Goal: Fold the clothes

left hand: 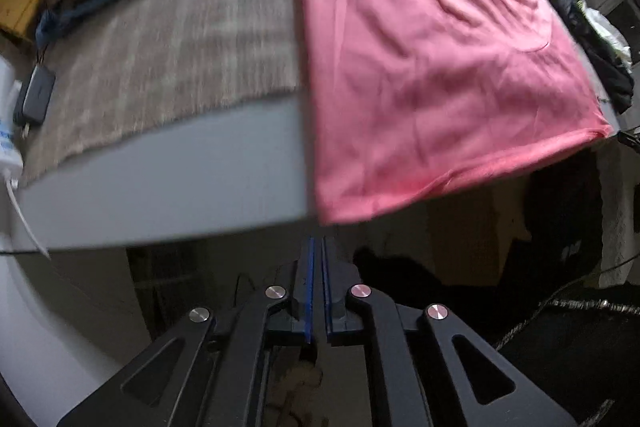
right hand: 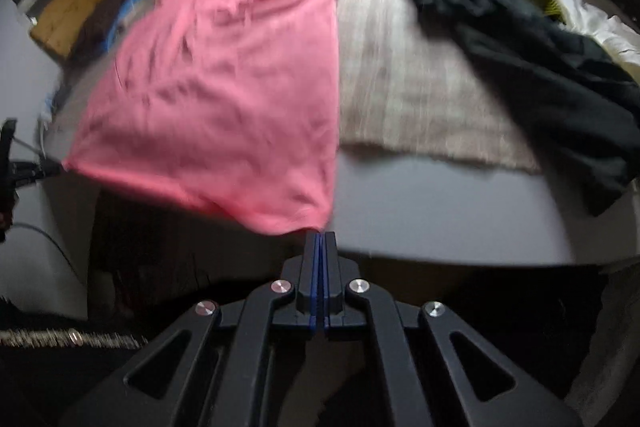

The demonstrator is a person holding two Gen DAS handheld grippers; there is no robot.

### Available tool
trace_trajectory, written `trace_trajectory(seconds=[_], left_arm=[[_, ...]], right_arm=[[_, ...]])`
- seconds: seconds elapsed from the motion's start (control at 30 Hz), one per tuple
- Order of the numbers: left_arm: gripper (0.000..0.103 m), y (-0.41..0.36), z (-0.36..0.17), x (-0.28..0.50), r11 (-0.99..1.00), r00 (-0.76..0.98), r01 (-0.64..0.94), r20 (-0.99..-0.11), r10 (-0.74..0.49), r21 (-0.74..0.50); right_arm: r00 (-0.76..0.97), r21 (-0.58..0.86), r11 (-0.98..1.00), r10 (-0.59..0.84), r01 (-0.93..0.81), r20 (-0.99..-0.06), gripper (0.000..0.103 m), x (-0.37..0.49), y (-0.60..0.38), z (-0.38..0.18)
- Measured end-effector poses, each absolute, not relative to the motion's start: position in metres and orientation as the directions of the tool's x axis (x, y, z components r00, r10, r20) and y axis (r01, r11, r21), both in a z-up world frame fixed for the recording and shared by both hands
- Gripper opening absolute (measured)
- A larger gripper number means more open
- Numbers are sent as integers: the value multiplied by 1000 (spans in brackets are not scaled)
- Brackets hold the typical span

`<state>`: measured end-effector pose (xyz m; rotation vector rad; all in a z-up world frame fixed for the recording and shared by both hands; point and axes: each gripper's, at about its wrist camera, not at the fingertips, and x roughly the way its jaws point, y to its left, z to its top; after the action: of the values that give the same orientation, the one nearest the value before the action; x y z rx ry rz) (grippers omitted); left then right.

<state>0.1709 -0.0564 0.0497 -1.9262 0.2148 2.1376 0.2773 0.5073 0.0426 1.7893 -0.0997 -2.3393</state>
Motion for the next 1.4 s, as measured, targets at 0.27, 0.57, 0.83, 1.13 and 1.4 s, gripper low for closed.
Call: trace_trajectory(seconds=[0.27, 0.57, 0.83, 1.13, 1.4], left_arm=[[10, -67, 167, 56, -953, -329, -299, -943, 50, 54], [39, 12, 151, -195, -890, -455, -435, -886, 91, 133], [40, 23, 59, -293, -883, -340, -464, -935, 104, 71], [43, 26, 32, -320, -872, -265, -487, -944, 197, -45], [42, 38, 17, -317, -859, -246, -512, -952, 179, -30]], right_arm=[[-456, 174, -969, -235, 174, -858, 26, 213, 533, 174], [-588, 96, -985, -163, 143, -792, 42, -15, 501, 168], [-512, 131, -988, -154, 80, -845, 42, -123, 523, 100], [-430, 299, -947, -319, 117, -844, 43, -200, 512, 46], [-318, 298, -921, -369, 251, -873, 43, -198, 487, 30]])
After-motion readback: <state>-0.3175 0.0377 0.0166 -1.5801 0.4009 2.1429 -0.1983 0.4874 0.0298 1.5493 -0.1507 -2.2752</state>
